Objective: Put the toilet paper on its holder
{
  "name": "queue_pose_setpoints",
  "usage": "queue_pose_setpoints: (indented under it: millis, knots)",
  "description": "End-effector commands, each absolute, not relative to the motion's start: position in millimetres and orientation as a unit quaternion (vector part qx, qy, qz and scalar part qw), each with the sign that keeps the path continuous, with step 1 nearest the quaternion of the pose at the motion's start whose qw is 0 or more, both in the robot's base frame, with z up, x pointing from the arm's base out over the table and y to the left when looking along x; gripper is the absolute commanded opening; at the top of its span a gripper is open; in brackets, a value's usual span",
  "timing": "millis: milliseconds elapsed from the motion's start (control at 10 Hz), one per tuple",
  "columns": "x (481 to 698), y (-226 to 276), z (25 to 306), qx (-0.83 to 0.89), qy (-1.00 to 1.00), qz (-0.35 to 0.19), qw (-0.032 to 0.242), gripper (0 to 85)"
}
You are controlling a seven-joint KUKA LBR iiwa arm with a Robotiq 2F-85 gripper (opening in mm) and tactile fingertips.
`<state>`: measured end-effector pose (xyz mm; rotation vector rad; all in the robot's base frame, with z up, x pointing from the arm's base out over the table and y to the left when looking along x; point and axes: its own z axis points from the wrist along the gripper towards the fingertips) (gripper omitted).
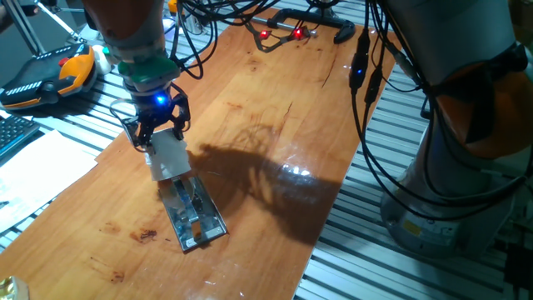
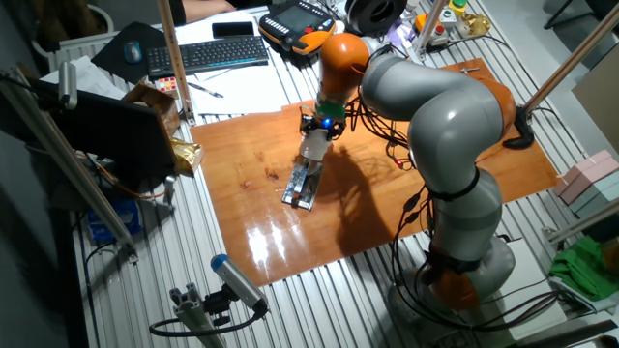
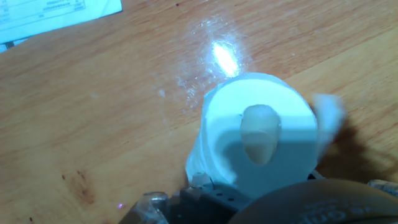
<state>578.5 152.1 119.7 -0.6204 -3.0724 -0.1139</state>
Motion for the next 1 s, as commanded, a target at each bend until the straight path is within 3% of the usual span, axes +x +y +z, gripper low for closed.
queue_pose_setpoints:
  millis: [0,300,800,900]
  knots:
    - [579,152,119,-0.198,-0.980,-0.037,0.001,66.7]
    - [586,150,112,-0.196,-0.980,-0.037,-0.004,69.7]
    - [600,139,114,-0.201,-0.978,-0.051,0.001,84.0]
    - [600,141,109,-0.204,-0.978,-0.049,-0.013,85.0]
